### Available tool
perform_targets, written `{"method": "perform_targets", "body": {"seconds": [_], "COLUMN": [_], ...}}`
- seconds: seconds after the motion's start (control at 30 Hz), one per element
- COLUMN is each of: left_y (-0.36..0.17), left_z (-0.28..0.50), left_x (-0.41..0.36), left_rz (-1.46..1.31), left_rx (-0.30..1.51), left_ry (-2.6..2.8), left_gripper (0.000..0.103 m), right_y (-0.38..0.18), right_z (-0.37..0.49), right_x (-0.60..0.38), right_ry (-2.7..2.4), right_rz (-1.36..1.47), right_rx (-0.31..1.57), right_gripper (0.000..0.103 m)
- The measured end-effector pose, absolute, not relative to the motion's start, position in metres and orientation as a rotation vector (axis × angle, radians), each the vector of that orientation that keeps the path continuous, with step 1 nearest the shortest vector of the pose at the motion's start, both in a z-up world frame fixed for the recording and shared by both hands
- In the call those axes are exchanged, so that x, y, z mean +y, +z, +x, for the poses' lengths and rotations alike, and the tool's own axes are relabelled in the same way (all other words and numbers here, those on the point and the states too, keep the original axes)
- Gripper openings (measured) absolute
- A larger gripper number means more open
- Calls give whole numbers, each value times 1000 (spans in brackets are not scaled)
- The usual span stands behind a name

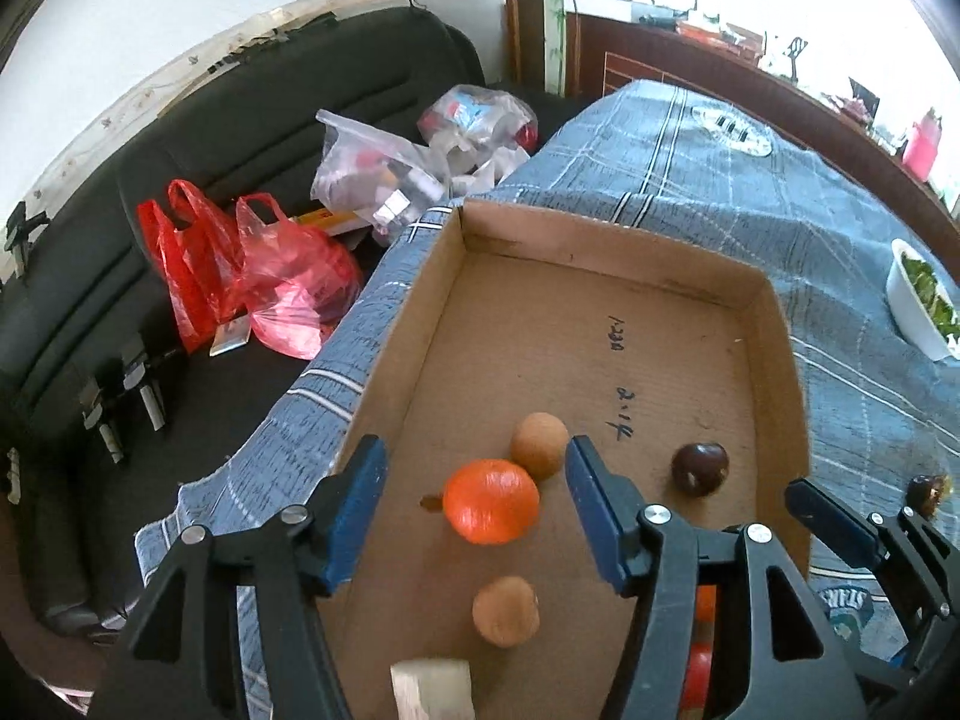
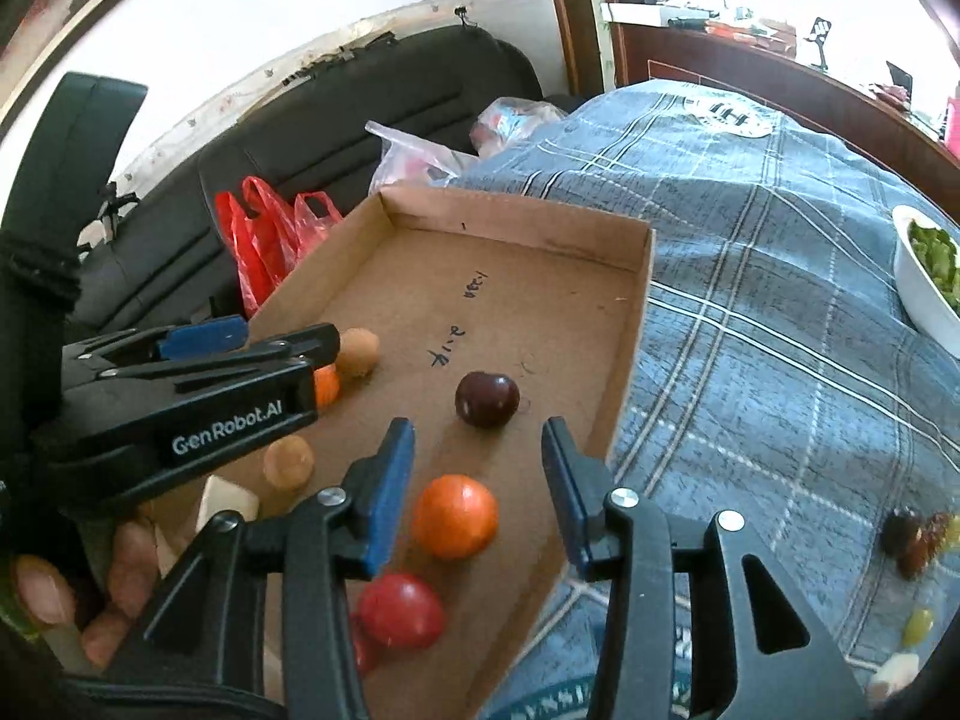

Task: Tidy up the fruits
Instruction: 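Move both open tools from the tray back toward the remaining fruits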

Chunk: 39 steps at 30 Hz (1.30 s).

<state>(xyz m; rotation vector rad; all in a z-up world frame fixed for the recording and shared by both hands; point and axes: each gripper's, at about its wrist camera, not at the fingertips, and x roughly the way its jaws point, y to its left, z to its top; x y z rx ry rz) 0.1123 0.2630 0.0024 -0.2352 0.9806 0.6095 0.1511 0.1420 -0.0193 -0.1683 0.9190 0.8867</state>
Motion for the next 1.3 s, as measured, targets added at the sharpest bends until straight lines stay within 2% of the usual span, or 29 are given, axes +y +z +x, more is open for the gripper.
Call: {"method": "perform_targets", "body": {"seconds": [0.57,0.67,1.3], "left_y": [33,35,26], "left_z": [86,85,92], "left_x": [182,164,75], "left_rz": [-180,-161,-73], "left_rx": [887,883,929], "left_ry": [495,467,296], "left_gripper": [67,70,71], "right_y": [-3,-4,-27], "right_z": [121,119,112], "right_x": [44,20,-108], "right_ry": [814,785,589], "right_rz": [-48,-21,93], "right_rx": [900,905,941], "right_gripper": [46,46,46]}}
